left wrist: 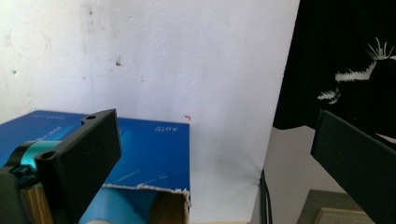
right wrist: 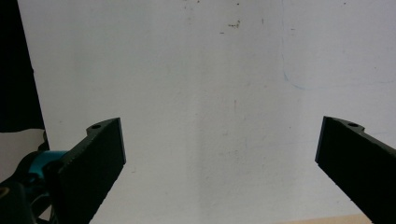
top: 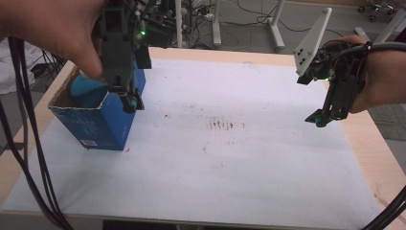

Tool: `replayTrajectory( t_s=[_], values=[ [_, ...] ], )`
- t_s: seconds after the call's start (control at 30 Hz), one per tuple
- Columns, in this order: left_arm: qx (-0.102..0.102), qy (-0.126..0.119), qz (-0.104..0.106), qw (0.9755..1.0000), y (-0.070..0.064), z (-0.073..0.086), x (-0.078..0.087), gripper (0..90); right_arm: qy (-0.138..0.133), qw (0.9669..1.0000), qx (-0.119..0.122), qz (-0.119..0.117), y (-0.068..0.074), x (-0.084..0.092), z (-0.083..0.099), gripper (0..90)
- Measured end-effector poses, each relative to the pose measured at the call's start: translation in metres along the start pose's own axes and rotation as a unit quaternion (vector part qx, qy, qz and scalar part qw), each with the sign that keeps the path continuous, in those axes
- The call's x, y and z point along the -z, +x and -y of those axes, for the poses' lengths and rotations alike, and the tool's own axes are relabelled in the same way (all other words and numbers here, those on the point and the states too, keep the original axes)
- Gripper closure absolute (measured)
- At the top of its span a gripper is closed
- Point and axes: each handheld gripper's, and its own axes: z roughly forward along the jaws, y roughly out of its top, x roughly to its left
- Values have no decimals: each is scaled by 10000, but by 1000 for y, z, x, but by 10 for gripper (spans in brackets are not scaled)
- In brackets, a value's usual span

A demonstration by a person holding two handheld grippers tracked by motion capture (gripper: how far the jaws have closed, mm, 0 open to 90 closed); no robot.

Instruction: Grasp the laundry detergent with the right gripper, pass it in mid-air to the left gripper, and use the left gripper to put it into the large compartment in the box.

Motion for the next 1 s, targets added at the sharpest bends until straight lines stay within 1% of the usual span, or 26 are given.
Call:
replayTrajectory(
  t_s=[0.07,0.13,0.23,0.27,0.33,0.43,0.53,0.7,0.73,0.87,0.93,1.0],
  values=[
    [-4,27,-33,10000,0,-1,-3,17,29,10000,2,6,-3,-2,0,9],
    [-31,67,-88,9999,1,-2,-5,17,15,10000,-12,-3,-5,-3,0,9],
    [-17,99,-122,9999,3,-3,-6,16,-25,10000,-64,-37,-9,-3,1,9],
    [-11,95,-161,9998,6,-4,-7,16,-43,9999,-86,-46,-10,-3,2,9],
    [33,78,-176,9998,7,-5,-8,17,-41,9999,-107,-66,-11,-2,4,9],
    [7,134,-193,9997,7,-7,-9,17,-57,9999,-135,-64,-14,0,6,9],
    [-19,121,-188,9997,6,-9,-8,17,-88,9998,-155,-102,-17,3,8,9],
    [-43,129,-202,9997,4,-11,-5,17,-61,9998,-162,-81,-19,7,8,9],
    [-53,113,-204,9997,3,-12,-4,17,-62,9999,-114,-33,-21,13,8,9],
    [-91,111,-211,9997,3,-12,-3,17,-72,9999,-119,71,-21,23,5,9],
    [-85,117,-222,9997,3,-11,-3,17,-95,9998,-133,65,-20,24,3,9],
    [-89,112,-226,9996,3,-11,-3,17,-44,9999,-129,63,-18,23,3,9]
  ],
)
